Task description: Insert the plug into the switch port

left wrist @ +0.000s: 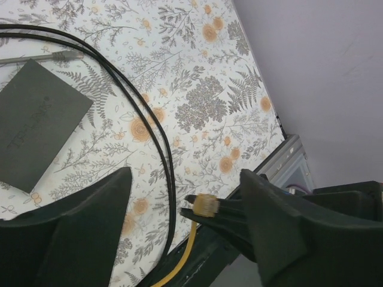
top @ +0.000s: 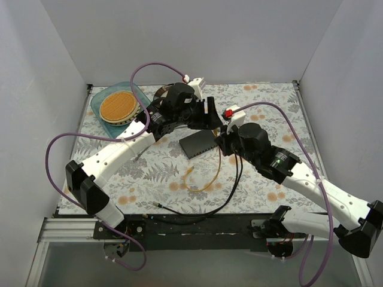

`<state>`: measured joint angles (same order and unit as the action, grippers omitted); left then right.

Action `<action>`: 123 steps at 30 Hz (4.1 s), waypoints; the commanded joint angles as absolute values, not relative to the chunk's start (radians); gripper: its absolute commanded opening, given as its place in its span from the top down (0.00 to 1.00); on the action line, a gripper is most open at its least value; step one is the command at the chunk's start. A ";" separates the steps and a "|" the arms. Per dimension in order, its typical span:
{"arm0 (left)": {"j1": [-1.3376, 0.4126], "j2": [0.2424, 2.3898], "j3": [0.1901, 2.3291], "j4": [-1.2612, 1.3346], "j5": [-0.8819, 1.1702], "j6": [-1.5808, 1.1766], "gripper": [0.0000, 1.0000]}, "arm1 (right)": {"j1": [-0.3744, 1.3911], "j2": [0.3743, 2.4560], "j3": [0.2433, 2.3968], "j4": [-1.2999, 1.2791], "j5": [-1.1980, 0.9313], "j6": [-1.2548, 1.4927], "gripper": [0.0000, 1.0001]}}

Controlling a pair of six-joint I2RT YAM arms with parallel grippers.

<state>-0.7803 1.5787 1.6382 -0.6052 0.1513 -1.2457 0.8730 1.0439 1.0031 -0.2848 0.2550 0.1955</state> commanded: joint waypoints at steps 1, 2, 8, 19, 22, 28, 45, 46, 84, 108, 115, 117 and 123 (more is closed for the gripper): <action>-0.766 1.552 1.635 -0.597 0.108 -1.238 0.15 | 0.874 0.976 0.994 -0.199 0.308 0.201 0.99; -0.753 1.548 1.615 -0.595 0.095 -1.239 0.09 | 0.874 0.974 0.996 -0.219 0.310 0.199 0.99; -0.585 1.502 1.470 -0.528 0.129 -1.235 0.07 | 0.873 0.969 0.988 -0.311 0.258 0.184 0.99; -0.465 1.522 1.322 -0.431 0.273 -1.229 0.09 | 0.871 0.917 0.933 -0.315 0.051 0.167 0.99; -0.465 1.468 1.267 -0.336 0.397 -1.252 0.10 | 0.871 0.928 0.920 -0.317 0.071 0.176 0.99; -0.466 1.376 1.193 -0.177 0.561 -1.354 0.15 | 0.870 1.017 0.930 -0.330 0.107 0.190 0.99; -0.595 1.417 1.233 -0.147 0.595 -1.322 0.35 | 0.871 1.075 0.971 -0.301 0.118 0.236 0.99; -0.604 1.422 1.245 -0.150 0.594 -1.316 0.35 | 0.871 1.075 0.971 -0.302 0.121 0.239 0.99; -0.683 1.506 1.313 -0.238 0.525 -1.324 1.00 | 0.871 0.996 0.960 -0.250 0.202 0.278 0.33; -0.686 1.526 1.321 -0.239 0.549 -1.327 1.00 | 0.871 1.011 0.942 -0.158 0.210 0.287 0.78; -0.686 1.531 1.331 -0.306 0.414 -1.267 0.26 | 0.873 1.006 0.948 -0.187 0.233 0.288 0.99; -0.681 1.517 1.354 -0.371 0.226 -1.250 0.06 | 0.871 0.994 0.945 -0.202 0.247 0.284 0.99; -0.545 1.486 1.322 -0.385 0.179 -1.218 0.02 | 0.871 0.943 0.920 -0.247 0.236 0.290 0.99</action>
<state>-0.6376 1.5280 1.3121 -0.3405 0.2859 -1.2652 0.8703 0.9947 0.9298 -0.2405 0.2279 0.2852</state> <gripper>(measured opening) 0.982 0.033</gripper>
